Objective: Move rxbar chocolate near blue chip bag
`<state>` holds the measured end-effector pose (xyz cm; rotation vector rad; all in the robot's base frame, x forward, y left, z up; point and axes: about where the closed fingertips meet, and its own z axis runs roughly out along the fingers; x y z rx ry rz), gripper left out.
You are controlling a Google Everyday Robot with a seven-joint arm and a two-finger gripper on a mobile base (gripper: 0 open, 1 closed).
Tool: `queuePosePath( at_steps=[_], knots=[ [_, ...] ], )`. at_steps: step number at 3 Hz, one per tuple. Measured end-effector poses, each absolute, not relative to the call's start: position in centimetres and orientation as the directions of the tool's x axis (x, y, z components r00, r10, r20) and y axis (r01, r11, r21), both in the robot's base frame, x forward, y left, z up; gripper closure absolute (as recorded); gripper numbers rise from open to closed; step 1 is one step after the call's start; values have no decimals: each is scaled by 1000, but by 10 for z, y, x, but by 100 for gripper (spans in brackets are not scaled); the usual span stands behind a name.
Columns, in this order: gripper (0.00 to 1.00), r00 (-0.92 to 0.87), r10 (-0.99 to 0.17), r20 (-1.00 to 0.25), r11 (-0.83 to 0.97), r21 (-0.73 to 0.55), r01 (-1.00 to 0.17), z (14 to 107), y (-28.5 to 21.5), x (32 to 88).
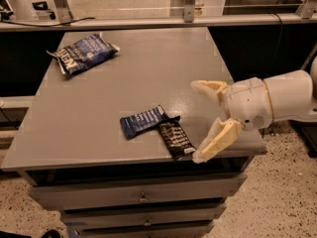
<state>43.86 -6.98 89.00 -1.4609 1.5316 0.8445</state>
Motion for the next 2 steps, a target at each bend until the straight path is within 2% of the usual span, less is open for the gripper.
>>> queuePosePath(
  at_steps=[1,2],
  knots=[
    [0,30,-445,-895,152,-109,-982,897,-87,461],
    [0,63,-482,-874,249,-206,-946,914,-118,509]
  ],
)
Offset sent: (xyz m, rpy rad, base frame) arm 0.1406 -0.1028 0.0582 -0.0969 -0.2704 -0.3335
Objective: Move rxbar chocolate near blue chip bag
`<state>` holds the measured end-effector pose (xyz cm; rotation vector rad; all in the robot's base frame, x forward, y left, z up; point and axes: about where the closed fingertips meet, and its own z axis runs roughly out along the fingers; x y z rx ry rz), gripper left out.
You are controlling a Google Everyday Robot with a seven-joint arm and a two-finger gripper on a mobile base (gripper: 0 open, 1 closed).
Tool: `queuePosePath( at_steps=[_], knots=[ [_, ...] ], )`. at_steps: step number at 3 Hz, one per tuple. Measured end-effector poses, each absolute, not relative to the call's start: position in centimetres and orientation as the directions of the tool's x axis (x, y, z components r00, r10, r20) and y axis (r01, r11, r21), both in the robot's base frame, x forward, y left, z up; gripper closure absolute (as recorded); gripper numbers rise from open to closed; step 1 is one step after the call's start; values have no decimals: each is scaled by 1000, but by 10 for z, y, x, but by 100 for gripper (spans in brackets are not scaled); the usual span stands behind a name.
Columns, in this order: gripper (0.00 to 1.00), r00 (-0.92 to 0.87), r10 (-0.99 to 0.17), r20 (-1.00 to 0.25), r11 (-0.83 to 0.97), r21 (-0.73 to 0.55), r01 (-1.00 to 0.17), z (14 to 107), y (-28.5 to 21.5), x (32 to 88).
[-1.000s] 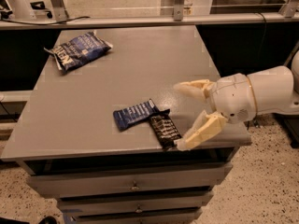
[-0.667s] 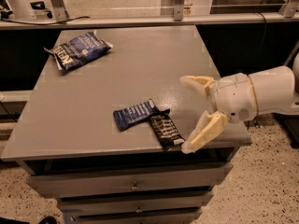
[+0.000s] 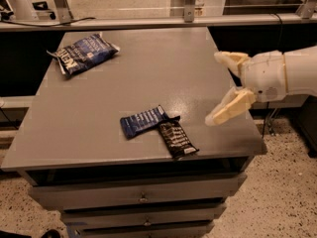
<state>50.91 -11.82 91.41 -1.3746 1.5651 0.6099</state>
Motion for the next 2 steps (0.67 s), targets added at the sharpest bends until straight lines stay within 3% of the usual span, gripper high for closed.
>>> queuePosePath(
  at_steps=[1,2],
  knots=[
    [0,126,-513,-849,333,-332,-882,943,-145,565],
    [0,139,-510,-849,341,-348,-873,953,-146,569]
  ],
)
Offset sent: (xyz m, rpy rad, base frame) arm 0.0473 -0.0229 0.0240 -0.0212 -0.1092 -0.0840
